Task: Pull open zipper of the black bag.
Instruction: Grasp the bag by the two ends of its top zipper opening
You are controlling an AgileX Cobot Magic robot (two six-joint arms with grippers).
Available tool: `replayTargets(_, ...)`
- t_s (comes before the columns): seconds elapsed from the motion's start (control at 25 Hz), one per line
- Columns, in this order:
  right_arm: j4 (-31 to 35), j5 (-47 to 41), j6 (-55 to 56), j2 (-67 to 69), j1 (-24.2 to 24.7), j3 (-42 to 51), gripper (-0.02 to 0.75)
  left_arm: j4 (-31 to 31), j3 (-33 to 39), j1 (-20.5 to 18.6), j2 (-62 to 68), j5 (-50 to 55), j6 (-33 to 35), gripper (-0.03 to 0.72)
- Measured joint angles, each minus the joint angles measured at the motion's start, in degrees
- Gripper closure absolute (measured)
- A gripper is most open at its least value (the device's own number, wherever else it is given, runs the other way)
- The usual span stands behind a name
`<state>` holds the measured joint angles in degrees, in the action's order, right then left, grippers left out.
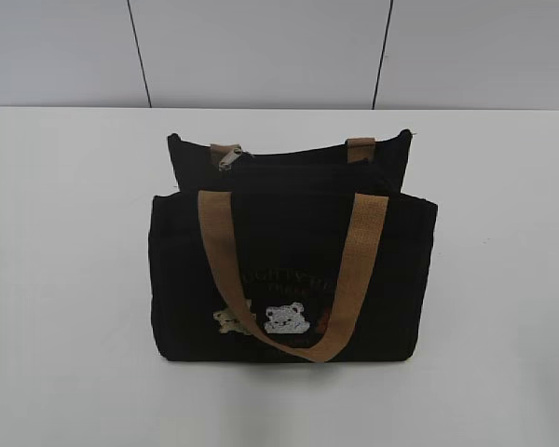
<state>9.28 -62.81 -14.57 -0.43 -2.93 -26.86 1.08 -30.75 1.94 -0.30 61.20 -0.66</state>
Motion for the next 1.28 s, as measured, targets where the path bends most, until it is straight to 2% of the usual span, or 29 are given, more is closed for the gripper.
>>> replayTargets(1.28, 0.0, 0.0, 0.0, 0.0, 0.0, 0.0, 0.360, 0.0, 0.0, 0.0, 0.0, 0.0, 0.0, 0.449)
